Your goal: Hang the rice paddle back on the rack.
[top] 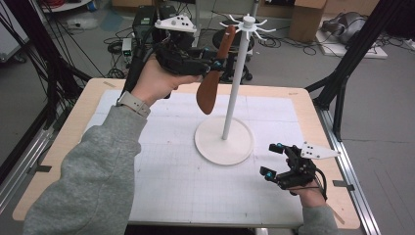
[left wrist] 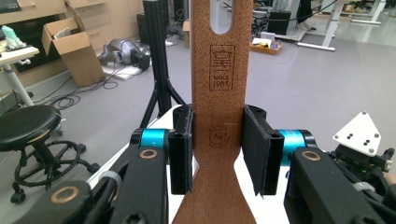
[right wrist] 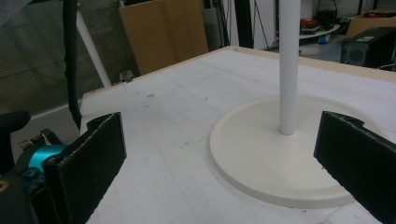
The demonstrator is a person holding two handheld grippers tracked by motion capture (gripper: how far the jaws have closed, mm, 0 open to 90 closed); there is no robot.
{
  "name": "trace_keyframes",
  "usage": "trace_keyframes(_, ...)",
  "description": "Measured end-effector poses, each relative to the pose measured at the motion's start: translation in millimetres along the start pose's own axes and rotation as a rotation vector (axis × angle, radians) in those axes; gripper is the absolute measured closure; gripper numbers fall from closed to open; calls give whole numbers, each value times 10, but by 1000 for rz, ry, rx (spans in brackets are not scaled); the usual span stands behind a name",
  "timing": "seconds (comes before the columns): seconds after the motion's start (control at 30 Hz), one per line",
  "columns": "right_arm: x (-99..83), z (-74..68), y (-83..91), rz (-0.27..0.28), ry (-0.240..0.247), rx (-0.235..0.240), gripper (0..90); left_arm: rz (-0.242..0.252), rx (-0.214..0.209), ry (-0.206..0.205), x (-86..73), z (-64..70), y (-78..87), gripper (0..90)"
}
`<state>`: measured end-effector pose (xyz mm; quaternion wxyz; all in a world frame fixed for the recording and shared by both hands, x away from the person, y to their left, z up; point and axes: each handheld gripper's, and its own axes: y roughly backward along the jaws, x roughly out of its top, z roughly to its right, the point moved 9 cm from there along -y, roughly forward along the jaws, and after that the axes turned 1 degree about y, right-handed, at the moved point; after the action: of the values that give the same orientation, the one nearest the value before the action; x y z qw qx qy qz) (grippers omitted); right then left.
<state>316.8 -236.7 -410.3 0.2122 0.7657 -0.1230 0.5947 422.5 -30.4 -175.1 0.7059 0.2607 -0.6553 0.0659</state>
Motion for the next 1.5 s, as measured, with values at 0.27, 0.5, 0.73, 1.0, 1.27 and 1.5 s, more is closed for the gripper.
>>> trace_keyframes(0.27, -1, -4, 1, 0, 0, 1, 8, -10, 6, -4, -27, -12, -32, 650)
trace_keyframes(0.5, -5, -12, -4, -3, -3, 3, 8, -7, -17, -12, -37, 4, -37, 642)
trace_keyframes(0.73, -7, -8, -9, -4, 4, 1, 8, 37, -45, -46, -67, 44, 20, 505)
trace_keyframes(1.0, -24, -15, -20, -20, 1, 0, 8, 74, -66, -81, -271, 58, 186, 282)
trace_keyframes(1.27, -35, -23, -52, -31, 15, 0, 8, 125, -112, -64, -444, 105, 427, 111)
trace_keyframes(1.5, -32, -28, -58, -33, 16, 2, 8, 162, -127, -56, -583, 155, 668, 17)
